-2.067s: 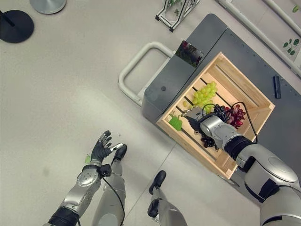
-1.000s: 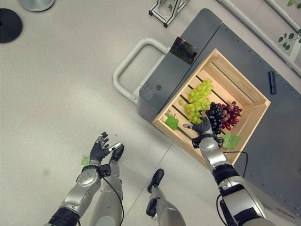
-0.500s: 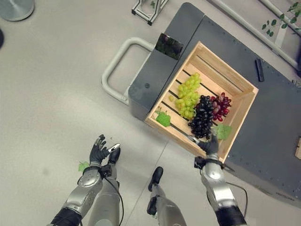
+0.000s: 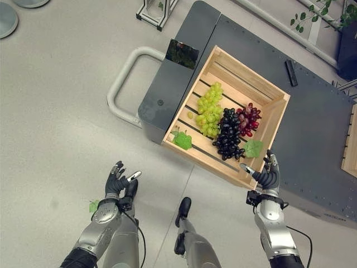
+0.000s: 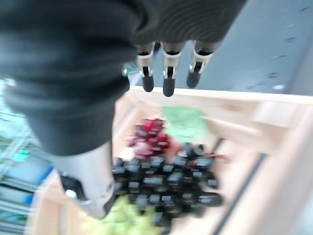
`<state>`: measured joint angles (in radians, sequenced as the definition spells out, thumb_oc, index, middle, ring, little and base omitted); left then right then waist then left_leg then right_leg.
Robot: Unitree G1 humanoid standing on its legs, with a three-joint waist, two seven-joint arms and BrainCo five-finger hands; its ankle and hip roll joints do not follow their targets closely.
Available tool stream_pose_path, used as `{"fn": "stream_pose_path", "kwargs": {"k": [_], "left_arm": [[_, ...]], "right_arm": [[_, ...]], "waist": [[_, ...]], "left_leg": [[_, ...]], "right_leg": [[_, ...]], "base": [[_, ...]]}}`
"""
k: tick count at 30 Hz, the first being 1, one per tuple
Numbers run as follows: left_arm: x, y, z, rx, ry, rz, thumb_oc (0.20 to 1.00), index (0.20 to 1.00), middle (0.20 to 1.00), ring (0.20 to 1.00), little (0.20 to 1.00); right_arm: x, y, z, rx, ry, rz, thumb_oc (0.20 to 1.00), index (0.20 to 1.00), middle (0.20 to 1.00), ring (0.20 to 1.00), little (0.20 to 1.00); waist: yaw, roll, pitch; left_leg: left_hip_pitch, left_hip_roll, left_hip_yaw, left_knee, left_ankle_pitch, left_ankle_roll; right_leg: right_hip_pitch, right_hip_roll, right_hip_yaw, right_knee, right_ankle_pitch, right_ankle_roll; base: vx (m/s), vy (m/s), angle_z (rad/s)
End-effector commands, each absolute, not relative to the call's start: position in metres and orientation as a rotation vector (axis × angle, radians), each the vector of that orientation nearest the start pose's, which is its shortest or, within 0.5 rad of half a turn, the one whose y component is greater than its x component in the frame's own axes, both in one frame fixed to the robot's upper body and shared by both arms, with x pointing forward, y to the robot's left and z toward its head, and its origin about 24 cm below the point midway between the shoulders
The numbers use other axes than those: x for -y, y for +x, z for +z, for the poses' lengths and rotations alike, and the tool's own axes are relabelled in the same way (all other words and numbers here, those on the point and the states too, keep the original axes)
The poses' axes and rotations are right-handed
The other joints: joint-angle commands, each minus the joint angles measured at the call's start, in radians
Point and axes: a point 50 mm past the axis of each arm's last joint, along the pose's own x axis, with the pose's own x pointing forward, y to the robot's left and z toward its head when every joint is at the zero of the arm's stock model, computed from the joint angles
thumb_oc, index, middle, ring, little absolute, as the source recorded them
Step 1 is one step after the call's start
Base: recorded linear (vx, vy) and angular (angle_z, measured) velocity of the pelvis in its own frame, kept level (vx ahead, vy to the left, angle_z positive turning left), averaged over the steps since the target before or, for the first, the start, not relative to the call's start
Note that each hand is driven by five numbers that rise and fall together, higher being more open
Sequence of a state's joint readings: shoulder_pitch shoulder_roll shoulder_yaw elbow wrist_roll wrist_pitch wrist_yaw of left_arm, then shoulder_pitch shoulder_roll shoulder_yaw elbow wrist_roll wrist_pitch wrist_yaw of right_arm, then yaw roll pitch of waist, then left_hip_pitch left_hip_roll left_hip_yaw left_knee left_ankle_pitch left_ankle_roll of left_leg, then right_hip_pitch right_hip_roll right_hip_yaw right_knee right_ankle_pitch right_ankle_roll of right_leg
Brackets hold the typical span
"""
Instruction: Pick up the fruits from the basket on one side to the basket on the other side
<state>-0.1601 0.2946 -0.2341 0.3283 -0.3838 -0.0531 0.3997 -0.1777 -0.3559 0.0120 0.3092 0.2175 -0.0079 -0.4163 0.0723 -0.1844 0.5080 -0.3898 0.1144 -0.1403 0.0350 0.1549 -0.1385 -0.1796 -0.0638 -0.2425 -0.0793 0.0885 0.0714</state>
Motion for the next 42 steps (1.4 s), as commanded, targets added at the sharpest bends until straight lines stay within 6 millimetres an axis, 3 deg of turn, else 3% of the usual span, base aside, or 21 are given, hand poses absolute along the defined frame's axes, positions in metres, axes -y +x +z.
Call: {"fn": "stream_pose_path", "kwargs": {"k": [1,10,14,20,25,29,32,35,42], "left_arm": [[-0.178,0.279,0.02,-0.115,-0.002,0.219,1.0,1.0,1.0,1.0,1.0],[-0.158,0.281,0.013,-0.144,0.015,0.14,1.0,1.0,1.0,1.0,1.0],[-0.151,0.281,0.012,-0.149,0.013,0.106,1.0,1.0,1.0,1.0,1.0],[-0.144,0.282,0.012,-0.152,0.006,0.078,1.0,1.0,1.0,1.0,1.0],[-0.14,0.285,0.015,-0.146,-0.008,0.063,1.0,1.0,1.0,1.0,1.0],[-0.142,0.288,0.018,-0.134,-0.018,0.084,1.0,1.0,1.0,1.0,1.0],[-0.145,0.288,0.016,-0.142,-0.021,0.108,1.0,1.0,1.0,1.0,1.0],[-0.151,0.288,0.016,-0.143,-0.012,0.143,1.0,1.0,1.0,1.0,1.0],[-0.165,0.288,0.021,-0.117,-0.004,0.208,1.0,1.0,1.0,1.0,1.0]], "right_arm": [[0.242,0.297,0.061,-0.002,-0.167,-0.445,1.0,1.0,1.0,1.0,1.0],[0.203,0.343,0.058,-0.095,-0.127,-0.369,1.0,1.0,1.0,1.0,1.0],[0.198,0.356,0.062,-0.12,-0.123,-0.364,1.0,1.0,1.0,1.0,1.0],[0.21,0.366,0.067,-0.162,-0.128,-0.408,1.0,1.0,1.0,1.0,1.0],[0.238,0.374,0.08,-0.186,-0.152,-0.501,1.0,1.0,1.0,1.0,1.0],[0.247,0.372,0.091,-0.126,-0.144,-0.526,1.0,1.0,1.0,1.0,1.0],[0.241,0.365,0.097,-0.044,-0.12,-0.501,1.0,1.0,1.0,1.0,1.0],[0.232,0.347,0.094,0.036,-0.087,-0.469,1.0,1.0,1.0,1.0,1.0],[0.241,0.303,0.091,0.141,-0.092,-0.492,1.0,1.0,1.0,1.0,1.0]], "waist": [[0.015,0.015,0.012],[0.045,0.055,0.012],[0.059,0.068,0.012],[0.071,0.08,0.012],[0.079,0.089,0.012],[0.072,0.081,0.012],[0.056,0.066,0.012],[0.034,0.049,0.012],[-0.004,0.028,0.012]], "left_leg": [[-0.006,-0.076,0.029,0.016,-0.07,0.041],[-0.028,-0.088,0.032,0.022,-0.07,0.044],[-0.034,-0.09,0.031,0.023,-0.07,0.045],[-0.043,-0.094,0.028,0.024,-0.069,0.046],[-0.046,-0.101,0.027,0.026,-0.072,0.047],[-0.044,-0.099,0.028,0.025,-0.074,0.047],[-0.041,-0.097,0.03,0.024,-0.076,0.048],[-0.038,-0.095,0.035,0.025,-0.078,0.05],[-0.031,-0.089,0.044,0.025,-0.083,0.053]], "right_leg": [[-0.016,-0.077,0.004,0.151,-0.187,0.064],[-0.039,-0.08,0.009,0.151,-0.175,0.063],[-0.045,-0.082,0.009,0.151,-0.172,0.064],[-0.051,-0.084,0.004,0.153,-0.172,0.066],[-0.051,-0.087,0.001,0.154,-0.172,0.069],[-0.051,-0.085,0.002,0.152,-0.172,0.071],[-0.051,-0.086,0.006,0.154,-0.174,0.071],[-0.05,-0.087,0.011,0.156,-0.176,0.072],[-0.05,-0.087,0.018,0.16,-0.183,0.073]], "base": [[-0.02,0.021,-0.07],[-0.01,0.008,-0.02],[0.0,0.002,0.02],[0.0,0.0,0.0],[0.0,0.001,0.01],[0.02,0.002,0.05],[0.01,-0.001,0.01],[0.0,0.0,0.0],[0.0,0.0,0.0]]}}
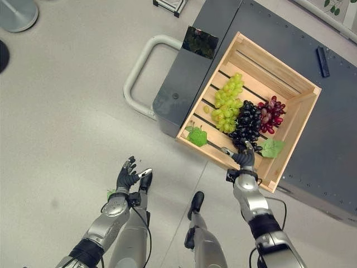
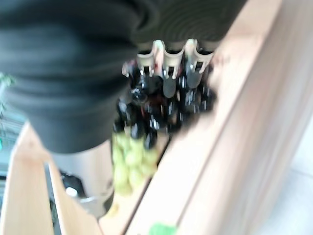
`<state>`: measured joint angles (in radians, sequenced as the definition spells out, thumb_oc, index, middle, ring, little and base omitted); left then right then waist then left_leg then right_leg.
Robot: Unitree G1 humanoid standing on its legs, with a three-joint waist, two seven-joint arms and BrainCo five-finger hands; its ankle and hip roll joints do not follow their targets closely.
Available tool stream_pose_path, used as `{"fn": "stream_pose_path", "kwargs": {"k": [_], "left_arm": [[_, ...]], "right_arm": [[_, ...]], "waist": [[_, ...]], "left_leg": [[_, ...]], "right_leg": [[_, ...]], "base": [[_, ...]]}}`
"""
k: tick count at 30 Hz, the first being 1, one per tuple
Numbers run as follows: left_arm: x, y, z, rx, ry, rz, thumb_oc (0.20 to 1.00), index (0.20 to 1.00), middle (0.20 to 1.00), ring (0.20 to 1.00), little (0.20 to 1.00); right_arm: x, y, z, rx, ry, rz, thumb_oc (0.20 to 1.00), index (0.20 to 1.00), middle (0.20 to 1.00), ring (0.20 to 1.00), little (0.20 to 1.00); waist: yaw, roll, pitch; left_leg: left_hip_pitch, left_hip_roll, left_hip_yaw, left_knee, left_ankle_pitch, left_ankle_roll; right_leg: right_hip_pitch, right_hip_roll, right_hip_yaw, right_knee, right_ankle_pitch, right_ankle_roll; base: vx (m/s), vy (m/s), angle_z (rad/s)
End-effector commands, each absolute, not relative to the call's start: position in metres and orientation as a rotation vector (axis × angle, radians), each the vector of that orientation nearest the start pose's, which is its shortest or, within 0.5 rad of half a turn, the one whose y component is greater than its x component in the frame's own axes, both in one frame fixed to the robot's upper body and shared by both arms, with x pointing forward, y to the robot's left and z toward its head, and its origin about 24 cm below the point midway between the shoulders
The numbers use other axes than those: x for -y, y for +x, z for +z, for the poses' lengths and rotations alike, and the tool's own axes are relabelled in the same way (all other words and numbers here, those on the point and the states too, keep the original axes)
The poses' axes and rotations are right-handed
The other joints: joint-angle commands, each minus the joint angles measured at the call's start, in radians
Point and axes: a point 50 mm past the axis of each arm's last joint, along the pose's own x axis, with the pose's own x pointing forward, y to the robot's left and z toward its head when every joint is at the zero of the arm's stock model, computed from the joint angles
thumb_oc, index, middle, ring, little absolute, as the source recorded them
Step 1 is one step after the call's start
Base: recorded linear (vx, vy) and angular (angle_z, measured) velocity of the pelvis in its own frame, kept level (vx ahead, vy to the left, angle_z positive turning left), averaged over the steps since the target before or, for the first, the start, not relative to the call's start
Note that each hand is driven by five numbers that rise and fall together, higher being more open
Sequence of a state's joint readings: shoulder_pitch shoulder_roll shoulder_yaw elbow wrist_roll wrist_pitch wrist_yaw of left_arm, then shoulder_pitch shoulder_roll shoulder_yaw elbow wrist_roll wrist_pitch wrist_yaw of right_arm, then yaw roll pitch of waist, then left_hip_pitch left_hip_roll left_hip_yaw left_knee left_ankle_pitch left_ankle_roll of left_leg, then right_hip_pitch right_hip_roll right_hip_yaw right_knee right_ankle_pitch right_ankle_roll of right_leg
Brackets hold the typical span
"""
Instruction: Pick up the fruits from the basket on one side to the basket on the other side
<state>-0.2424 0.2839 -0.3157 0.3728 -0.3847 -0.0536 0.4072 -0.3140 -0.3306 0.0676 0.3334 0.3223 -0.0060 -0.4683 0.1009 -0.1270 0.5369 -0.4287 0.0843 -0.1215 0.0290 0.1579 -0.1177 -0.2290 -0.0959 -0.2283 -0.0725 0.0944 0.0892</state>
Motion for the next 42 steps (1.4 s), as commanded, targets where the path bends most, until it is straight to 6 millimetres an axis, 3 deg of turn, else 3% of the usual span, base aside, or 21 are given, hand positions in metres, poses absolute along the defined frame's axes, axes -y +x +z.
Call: {"fn": "stream_pose_path", "kwargs": {"k": [1,7,15,21,30,34,42], "left_arm": [[-0.165,0.288,0.021,-0.117,-0.004,0.208,1.0,1.0,1.0,1.0,1.0],[-0.171,0.285,0.021,-0.115,-0.004,0.238,1.0,1.0,1.0,1.0,1.0],[-0.172,0.285,0.023,-0.109,-0.004,0.24,1.0,1.0,1.0,1.0,1.0],[-0.166,0.286,0.022,-0.109,-0.001,0.214,1.0,1.0,1.0,1.0,1.0],[-0.154,0.285,0.018,-0.123,-0.006,0.171,1.0,1.0,1.0,1.0,1.0],[-0.148,0.283,0.015,-0.136,-0.009,0.141,1.0,1.0,1.0,1.0,1.0],[-0.141,0.282,0.013,-0.146,0.002,0.08,1.0,1.0,1.0,1.0,1.0]], "right_arm": [[0.241,0.303,0.091,0.14,-0.092,-0.492,1.0,1.0,1.0,1.0,1.0],[0.245,0.28,0.091,0.176,-0.109,-0.507,1.0,1.0,1.0,1.0,1.0],[0.245,0.279,0.094,0.185,-0.128,-0.511,1.0,1.0,1.0,1.0,1.0],[0.231,0.297,0.098,0.182,-0.12,-0.48,1.0,1.0,1.0,1.0,1.0],[0.211,0.341,0.103,0.114,-0.123,-0.451,1.0,1.0,1.0,1.0,1.0],[0.217,0.357,0.108,0.076,-0.125,-0.477,1.0,1.0,1.0,1.0,1.0],[0.239,0.386,0.14,0.042,-0.183,-0.547,1.0,1.0,1.0,1.0,1.0]], "waist": [[-0.033,-0.03,-0.017],[-0.056,-0.037,-0.017],[-0.062,-0.039,-0.017],[-0.051,-0.027,-0.017],[-0.018,-0.008,-0.017],[-0.001,-0.002,-0.017],[0.024,0.01,-0.017]], "left_leg": [[0.008,-0.059,0.025,0.031,-0.086,0.032],[0.011,-0.057,0.034,0.036,-0.09,0.034],[0.015,-0.055,0.038,0.037,-0.093,0.035],[0.014,-0.056,0.035,0.038,-0.092,0.035],[0.003,-0.061,0.028,0.041,-0.091,0.034],[0.0,-0.063,0.025,0.042,-0.091,0.034],[-0.006,-0.066,0.023,0.036,-0.09,0.033]], "right_leg": [[0.0,-0.055,0.004,0.153,-0.189,0.056],[-0.004,-0.053,0.012,0.157,-0.193,0.054],[-0.003,-0.052,0.016,0.157,-0.195,0.053],[-0.004,-0.052,0.017,0.156,-0.194,0.051],[-0.007,-0.051,0.011,0.152,-0.187,0.048],[-0.008,-0.051,0.009,0.151,-0.183,0.049],[-0.016,-0.051,0.005,0.152,-0.178,0.05]], "base": [[0.0,0.011,-0.03],[0.01,0.002,-0.05],[0.0,0.0,0.0],[0.0,0.0,0.0],[0.0,0.0,0.0],[0.0,0.0,0.0],[0.0,0.0,0.0]]}}
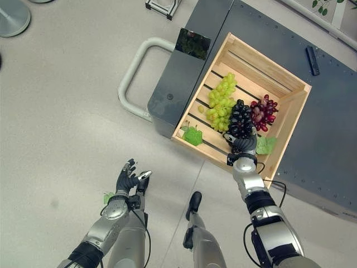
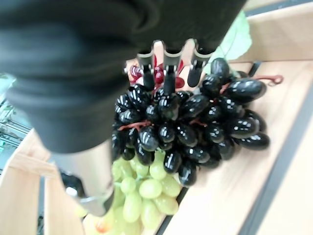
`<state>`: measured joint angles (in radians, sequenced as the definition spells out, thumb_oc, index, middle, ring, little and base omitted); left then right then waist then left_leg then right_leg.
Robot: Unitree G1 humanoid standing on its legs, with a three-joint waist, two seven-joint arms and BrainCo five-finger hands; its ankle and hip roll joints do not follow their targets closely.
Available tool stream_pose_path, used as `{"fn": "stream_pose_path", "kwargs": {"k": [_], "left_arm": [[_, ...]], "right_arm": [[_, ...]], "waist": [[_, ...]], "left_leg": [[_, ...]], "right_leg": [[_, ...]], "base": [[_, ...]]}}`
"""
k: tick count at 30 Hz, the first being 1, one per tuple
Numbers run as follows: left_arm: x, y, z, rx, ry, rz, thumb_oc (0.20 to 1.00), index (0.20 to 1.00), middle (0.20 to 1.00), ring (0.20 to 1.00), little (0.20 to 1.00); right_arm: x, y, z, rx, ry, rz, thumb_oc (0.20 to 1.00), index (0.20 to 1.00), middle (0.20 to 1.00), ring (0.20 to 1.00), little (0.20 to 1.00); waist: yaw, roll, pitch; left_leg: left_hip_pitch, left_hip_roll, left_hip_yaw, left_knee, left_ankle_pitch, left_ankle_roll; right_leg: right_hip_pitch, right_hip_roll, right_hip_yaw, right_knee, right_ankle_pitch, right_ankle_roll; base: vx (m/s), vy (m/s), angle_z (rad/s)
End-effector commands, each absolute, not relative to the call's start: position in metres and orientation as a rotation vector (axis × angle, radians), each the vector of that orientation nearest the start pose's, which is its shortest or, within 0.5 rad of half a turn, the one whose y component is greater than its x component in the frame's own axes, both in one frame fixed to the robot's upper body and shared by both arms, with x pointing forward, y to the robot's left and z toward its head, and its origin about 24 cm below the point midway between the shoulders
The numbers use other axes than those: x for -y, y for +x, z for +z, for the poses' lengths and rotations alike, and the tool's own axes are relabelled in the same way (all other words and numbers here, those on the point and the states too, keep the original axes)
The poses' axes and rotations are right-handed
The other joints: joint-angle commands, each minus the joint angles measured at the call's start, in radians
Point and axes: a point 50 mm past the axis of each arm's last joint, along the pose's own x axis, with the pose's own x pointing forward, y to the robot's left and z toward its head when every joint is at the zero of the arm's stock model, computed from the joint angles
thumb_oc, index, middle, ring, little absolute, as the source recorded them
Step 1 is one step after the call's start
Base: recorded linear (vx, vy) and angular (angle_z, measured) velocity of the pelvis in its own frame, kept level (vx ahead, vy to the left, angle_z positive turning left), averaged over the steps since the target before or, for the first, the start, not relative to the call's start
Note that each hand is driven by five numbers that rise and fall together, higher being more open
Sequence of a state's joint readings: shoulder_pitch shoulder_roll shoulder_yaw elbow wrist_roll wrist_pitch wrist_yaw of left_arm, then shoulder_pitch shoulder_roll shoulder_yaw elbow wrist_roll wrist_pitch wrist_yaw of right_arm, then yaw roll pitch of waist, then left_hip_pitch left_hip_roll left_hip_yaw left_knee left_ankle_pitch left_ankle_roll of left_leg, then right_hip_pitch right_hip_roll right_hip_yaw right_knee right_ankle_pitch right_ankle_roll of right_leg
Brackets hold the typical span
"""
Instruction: Pick up the fruits from the basket on one side to the basket on the other side
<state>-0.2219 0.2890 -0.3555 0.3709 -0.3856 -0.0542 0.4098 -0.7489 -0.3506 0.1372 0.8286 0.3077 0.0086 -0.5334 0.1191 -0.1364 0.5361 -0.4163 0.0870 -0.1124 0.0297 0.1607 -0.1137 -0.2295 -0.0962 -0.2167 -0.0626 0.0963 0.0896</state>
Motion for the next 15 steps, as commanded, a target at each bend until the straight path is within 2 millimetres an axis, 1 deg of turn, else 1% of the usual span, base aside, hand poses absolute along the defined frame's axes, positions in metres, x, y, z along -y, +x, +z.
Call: {"fn": "stream_pose_path", "kwargs": {"k": [1,2,4,5,7,8,9,12,15], "left_arm": [[-0.14,0.282,0.013,-0.145,0.004,0.075,1.0,1.0,1.0,1.0,1.0],[-0.139,0.283,0.014,-0.143,0.006,0.068,1.0,1.0,1.0,1.0,1.0],[-0.136,0.283,0.015,-0.141,0.006,0.053,1.0,1.0,1.0,1.0,1.0],[-0.136,0.284,0.015,-0.14,0.005,0.053,1.0,1.0,1.0,1.0,1.0],[-0.133,0.284,0.017,-0.134,-0.003,0.036,1.0,1.0,1.0,1.0,1.0],[-0.133,0.284,0.017,-0.134,-0.003,0.036,1.0,1.0,1.0,1.0,1.0],[-0.131,0.283,0.018,-0.132,-0.008,0.028,1.0,1.0,1.0,1.0,1.0],[-0.13,0.285,0.017,-0.134,-0.01,0.024,1.0,1.0,1.0,1.0,1.0],[-0.128,0.286,0.019,-0.13,-0.017,0.023,1.0,1.0,1.0,1.0,1.0]], "right_arm": [[0.239,0.388,0.143,0.039,-0.182,-0.549,1.0,1.0,1.0,1.0,1.0],[0.24,0.39,0.147,0.038,-0.183,-0.549,1.0,1.0,1.0,1.0,1.0],[0.246,0.392,0.148,0.01,-0.183,-0.566,1.0,1.0,1.0,1.0,1.0],[0.247,0.393,0.148,0.011,-0.183,-0.565,1.0,1.0,1.0,1.0,1.0],[0.262,0.392,0.148,-0.035,-0.164,-0.609,1.0,1.0,1.0,1.0,1.0],[0.262,0.392,0.148,-0.035,-0.164,-0.609,1.0,1.0,1.0,1.0,1.0],[0.269,0.392,0.148,-0.055,-0.146,-0.637,1.0,1.0,1.0,1.0,1.0],[0.274,0.391,0.146,-0.078,-0.111,-0.669,1.0,1.0,1.0,1.0,1.0],[0.268,0.393,0.146,-0.086,-0.077,-0.667,1.0,1.0,1.0,1.0,1.0]], "waist": [[0.008,0.02,-0.016],[0.01,0.021,-0.016],[0.014,0.023,-0.016],[0.013,0.024,-0.016],[0.02,0.03,-0.016],[0.02,0.03,-0.016],[0.025,0.035,-0.016],[0.027,0.042,-0.016],[0.031,0.051,-0.016]], "left_leg": [[-0.018,-0.069,0.014,0.036,-0.093,0.029],[-0.019,-0.069,0.014,0.036,-0.093,0.029],[-0.023,-0.07,0.013,0.038,-0.093,0.029],[-0.024,-0.07,0.013,0.038,-0.094,0.029],[-0.031,-0.073,0.009,0.043,-0.096,0.03],[-0.031,-0.073,0.008,0.043,-0.096,0.029],[-0.034,-0.075,0.008,0.045,-0.097,0.03],[-0.037,-0.077,0.007,0.047,-0.098,0.031],[-0.042,-0.08,0.006,0.048,-0.097,0.031]], "right_leg": [[-0.015,-0.051,-0.007,0.141,-0.179,0.049],[-0.016,-0.051,-0.007,0.142,-0.179,0.049],[-0.019,-0.052,-0.008,0.142,-0.178,0.05],[-0.02,-0.052,-0.008,0.142,-0.178,0.05],[-0.024,-0.052,-0.011,0.147,-0.181,0.051],[-0.024,-0.052,-0.012,0.147,-0.181,0.051],[-0.025,-0.053,-0.014,0.148,-0.183,0.051],[-0.026,-0.056,-0.014,0.149,-0.183,0.051],[-0.031,-0.057,-0.013,0.149,-0.183,0.05]], "base": [[0.0,0.0,0.0],[0.0,0.0,0.0],[0.0,0.0,0.0],[0.01,0.003,0.03],[0.01,-0.002,0.05],[0.01,0.001,0.04],[0.0,0.0,0.0],[0.0,0.0,0.0],[0.0,0.0,0.0]]}}
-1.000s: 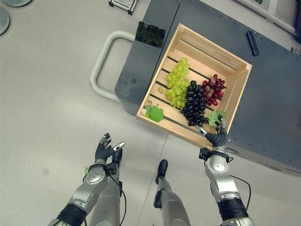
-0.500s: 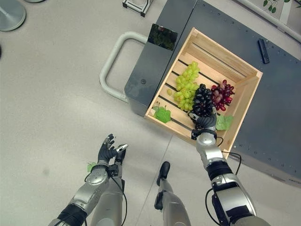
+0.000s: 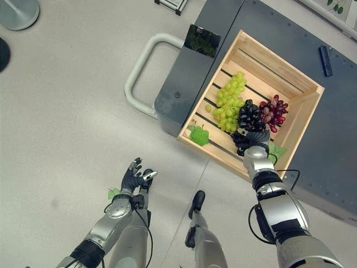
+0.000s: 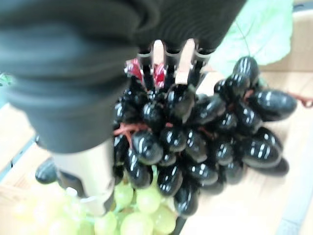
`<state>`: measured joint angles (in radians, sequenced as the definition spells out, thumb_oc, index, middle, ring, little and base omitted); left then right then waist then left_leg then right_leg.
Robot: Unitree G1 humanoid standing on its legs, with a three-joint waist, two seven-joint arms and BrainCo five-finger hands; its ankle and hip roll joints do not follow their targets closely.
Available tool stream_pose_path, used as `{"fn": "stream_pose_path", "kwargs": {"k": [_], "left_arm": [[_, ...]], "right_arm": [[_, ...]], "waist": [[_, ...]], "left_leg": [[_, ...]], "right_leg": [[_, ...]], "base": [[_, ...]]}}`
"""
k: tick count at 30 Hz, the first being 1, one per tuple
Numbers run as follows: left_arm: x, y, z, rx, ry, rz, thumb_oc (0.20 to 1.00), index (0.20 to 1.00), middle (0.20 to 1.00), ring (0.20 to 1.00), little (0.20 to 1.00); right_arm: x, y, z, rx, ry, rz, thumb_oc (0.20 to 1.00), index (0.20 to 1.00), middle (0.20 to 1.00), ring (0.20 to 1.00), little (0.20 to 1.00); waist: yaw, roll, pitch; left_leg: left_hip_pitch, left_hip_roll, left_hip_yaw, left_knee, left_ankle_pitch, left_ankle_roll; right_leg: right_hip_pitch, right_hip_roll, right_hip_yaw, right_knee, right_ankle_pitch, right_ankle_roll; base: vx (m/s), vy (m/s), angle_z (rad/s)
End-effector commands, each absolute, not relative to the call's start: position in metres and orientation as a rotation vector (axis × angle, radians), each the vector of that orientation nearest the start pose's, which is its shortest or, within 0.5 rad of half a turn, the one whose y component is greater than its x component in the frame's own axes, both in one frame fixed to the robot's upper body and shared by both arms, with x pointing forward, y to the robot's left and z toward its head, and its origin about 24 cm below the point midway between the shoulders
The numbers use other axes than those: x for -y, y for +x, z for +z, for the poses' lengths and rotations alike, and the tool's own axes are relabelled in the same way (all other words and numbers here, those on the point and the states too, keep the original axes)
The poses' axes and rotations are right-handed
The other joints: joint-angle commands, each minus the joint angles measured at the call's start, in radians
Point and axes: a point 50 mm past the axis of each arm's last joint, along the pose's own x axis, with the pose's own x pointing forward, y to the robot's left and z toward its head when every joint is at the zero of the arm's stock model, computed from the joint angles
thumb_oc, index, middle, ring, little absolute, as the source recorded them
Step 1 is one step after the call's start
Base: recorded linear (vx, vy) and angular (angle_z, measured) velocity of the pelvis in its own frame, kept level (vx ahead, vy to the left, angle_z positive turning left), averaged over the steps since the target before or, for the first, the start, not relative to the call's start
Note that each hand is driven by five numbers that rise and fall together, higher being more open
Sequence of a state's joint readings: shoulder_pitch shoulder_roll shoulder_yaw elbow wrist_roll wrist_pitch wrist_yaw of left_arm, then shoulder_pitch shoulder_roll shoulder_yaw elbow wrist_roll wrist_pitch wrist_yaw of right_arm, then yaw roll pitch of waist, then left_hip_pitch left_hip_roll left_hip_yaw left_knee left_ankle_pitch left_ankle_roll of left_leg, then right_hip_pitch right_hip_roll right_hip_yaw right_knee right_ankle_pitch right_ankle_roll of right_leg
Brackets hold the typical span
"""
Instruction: Pick up the fruits from the basket on one side to the basket on the other side
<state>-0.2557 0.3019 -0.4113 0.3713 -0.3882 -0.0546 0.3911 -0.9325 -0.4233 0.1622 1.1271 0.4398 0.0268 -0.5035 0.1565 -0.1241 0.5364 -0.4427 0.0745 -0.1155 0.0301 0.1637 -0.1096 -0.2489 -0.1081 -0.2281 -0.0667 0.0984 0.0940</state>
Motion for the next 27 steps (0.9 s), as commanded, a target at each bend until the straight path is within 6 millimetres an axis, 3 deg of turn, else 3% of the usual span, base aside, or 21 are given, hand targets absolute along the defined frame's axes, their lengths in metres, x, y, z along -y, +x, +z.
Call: {"fn": "stream_pose_path", "kwargs": {"k": [1,11,19,20,21,27], "left_arm": [[-0.127,0.286,0.019,-0.13,-0.019,0.02,1.0,1.0,1.0,1.0,1.0],[-0.112,0.289,0.025,-0.108,-0.029,-0.034,1.0,1.0,1.0,1.0,1.0],[-0.107,0.292,0.029,-0.096,-0.033,-0.047,1.0,1.0,1.0,1.0,1.0],[-0.106,0.293,0.031,-0.089,-0.035,-0.05,1.0,1.0,1.0,1.0,1.0],[-0.106,0.293,0.032,-0.084,-0.035,-0.053,1.0,1.0,1.0,1.0,1.0],[-0.104,0.293,0.039,-0.049,-0.041,-0.075,1.0,1.0,1.0,1.0,1.0]], "right_arm": [[0.265,0.395,0.145,-0.094,-0.077,-0.662,1.0,1.0,1.0,1.0,1.0],[0.243,0.405,0.145,-0.175,-0.195,-0.602,1.0,1.0,1.0,1.0,1.0],[0.213,0.415,0.161,-0.137,-0.195,-0.544,1.0,1.0,1.0,1.0,1.0],[0.213,0.416,0.163,-0.133,-0.195,-0.546,0.395,0.395,0.395,0.395,0.395],[0.214,0.416,0.165,-0.132,-0.209,-0.548,0.2,0.2,0.2,0.2,0.2],[0.227,0.414,0.169,-0.12,-0.201,-0.57,0.2,0.2,0.2,0.2,0.2]], "waist": [[-0.005,0.042,-0.016],[0.013,0.073,-0.016],[0.029,0.081,-0.016],[0.031,0.082,-0.016],[0.035,0.083,-0.016],[0.049,0.098,-0.016]], "left_leg": [[-0.016,-0.068,0.009,0.046,-0.099,0.027],[-0.039,-0.078,0.002,0.051,-0.097,0.031],[-0.06,-0.082,-0.01,0.051,-0.091,0.03],[-0.064,-0.083,-0.011,0.051,-0.09,0.03],[-0.069,-0.084,-0.014,0.052,-0.088,0.03],[-0.102,-0.086,-0.031,0.059,-0.081,0.026]], "right_leg": [[-0.014,-0.046,-0.001,0.153,-0.185,0.045],[-0.035,-0.051,-0.005,0.158,-0.182,0.045],[-0.052,-0.049,-0.011,0.158,-0.179,0.045],[-0.055,-0.049,-0.011,0.158,-0.178,0.044],[-0.059,-0.049,-0.013,0.158,-0.178,0.044],[-0.082,-0.048,-0.025,0.165,-0.178,0.044]], "base": [[0.0,0.009,0.03],[0.0,0.0,0.0],[0.0,0.0,0.0],[0.0,0.0,0.0],[-0.02,-0.007,0.06],[-0.01,0.001,0.04]]}}
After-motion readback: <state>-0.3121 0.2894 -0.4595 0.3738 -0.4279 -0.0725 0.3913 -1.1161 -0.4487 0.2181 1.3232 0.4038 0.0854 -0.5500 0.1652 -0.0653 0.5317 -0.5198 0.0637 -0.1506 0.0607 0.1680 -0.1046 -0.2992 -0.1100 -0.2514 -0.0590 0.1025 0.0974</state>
